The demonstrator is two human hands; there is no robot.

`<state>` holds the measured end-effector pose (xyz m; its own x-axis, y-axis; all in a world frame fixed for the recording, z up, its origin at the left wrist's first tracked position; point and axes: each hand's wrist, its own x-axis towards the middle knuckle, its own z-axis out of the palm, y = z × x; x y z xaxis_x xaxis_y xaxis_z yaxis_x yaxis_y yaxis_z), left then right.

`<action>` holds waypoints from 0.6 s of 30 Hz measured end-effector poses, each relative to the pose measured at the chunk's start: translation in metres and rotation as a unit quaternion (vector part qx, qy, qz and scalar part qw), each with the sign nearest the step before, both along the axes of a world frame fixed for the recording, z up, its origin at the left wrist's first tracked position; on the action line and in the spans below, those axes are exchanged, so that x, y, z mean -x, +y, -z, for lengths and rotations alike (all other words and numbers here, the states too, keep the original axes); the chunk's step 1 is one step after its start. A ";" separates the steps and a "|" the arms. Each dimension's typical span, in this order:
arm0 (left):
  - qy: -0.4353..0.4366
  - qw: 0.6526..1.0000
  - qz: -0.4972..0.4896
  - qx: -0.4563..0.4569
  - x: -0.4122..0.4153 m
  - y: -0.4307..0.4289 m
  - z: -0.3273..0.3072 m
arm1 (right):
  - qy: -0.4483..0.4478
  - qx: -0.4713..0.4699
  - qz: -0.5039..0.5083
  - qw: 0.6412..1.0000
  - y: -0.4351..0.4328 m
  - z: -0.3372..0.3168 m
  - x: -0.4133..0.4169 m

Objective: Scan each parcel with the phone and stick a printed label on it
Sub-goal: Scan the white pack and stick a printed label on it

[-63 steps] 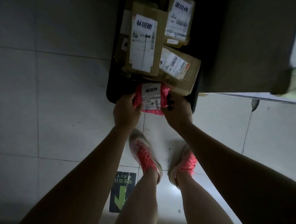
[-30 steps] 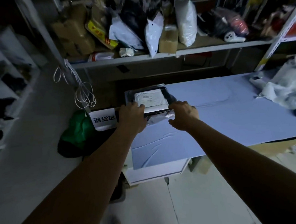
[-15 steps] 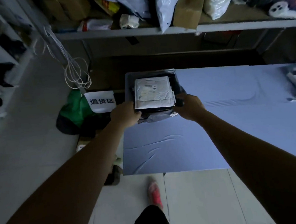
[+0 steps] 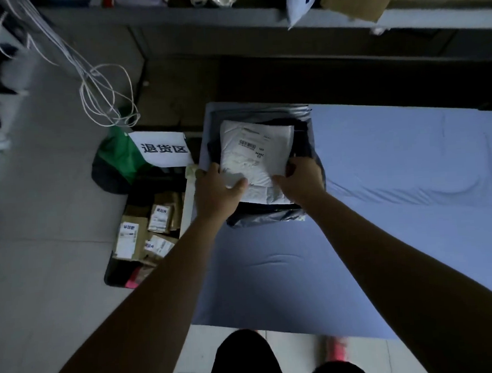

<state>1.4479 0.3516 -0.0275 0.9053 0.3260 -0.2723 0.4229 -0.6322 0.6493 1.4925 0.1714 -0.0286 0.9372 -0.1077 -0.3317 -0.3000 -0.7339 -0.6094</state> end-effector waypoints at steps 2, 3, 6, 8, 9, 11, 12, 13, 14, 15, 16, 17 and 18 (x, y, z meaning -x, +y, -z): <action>-0.034 0.999 -0.023 -0.007 0.001 -0.013 -0.010 | 0.006 -0.018 -0.013 1.000 -0.004 -0.001 0.000; -0.051 0.998 -0.030 -0.011 0.002 -0.019 -0.016 | 0.004 -0.033 -0.015 0.999 -0.009 -0.004 0.001; -0.094 0.995 -0.040 -0.016 0.008 -0.044 -0.037 | -0.023 -0.092 -0.031 0.995 -0.040 -0.020 0.004; -0.111 0.993 -0.036 -0.026 0.015 -0.067 -0.052 | -0.046 -0.131 -0.051 0.989 -0.071 -0.032 0.008; -0.115 0.992 -0.032 -0.029 0.020 -0.081 -0.058 | -0.052 -0.148 -0.058 0.986 -0.090 -0.039 0.010; -0.112 0.993 -0.027 -0.025 0.029 -0.112 -0.071 | -0.065 -0.173 -0.071 0.980 -0.129 -0.052 0.016; -0.108 0.994 -0.027 -0.015 0.034 -0.130 -0.076 | -0.071 -0.181 -0.081 0.978 -0.150 -0.060 0.021; -0.109 0.994 -0.027 -0.001 0.039 -0.148 -0.080 | -0.075 -0.187 -0.089 0.975 -0.172 -0.068 0.026; -0.113 0.993 -0.023 0.016 0.045 -0.168 -0.084 | -0.077 -0.192 -0.092 0.974 -0.194 -0.075 0.031; -0.118 0.992 -0.015 0.035 0.050 -0.188 -0.088 | -0.078 -0.194 -0.091 0.974 -0.217 -0.082 0.037; -0.121 0.991 -0.004 0.058 0.056 -0.207 -0.090 | -0.082 -0.194 -0.088 0.974 -0.240 -0.088 0.042; -0.125 0.989 0.008 0.082 0.061 -0.226 -0.092 | -0.090 -0.191 -0.085 0.974 -0.263 -0.094 0.048; -0.128 0.986 0.019 0.104 0.067 -0.245 -0.094 | -0.096 -0.185 -0.078 0.975 -0.286 -0.099 0.055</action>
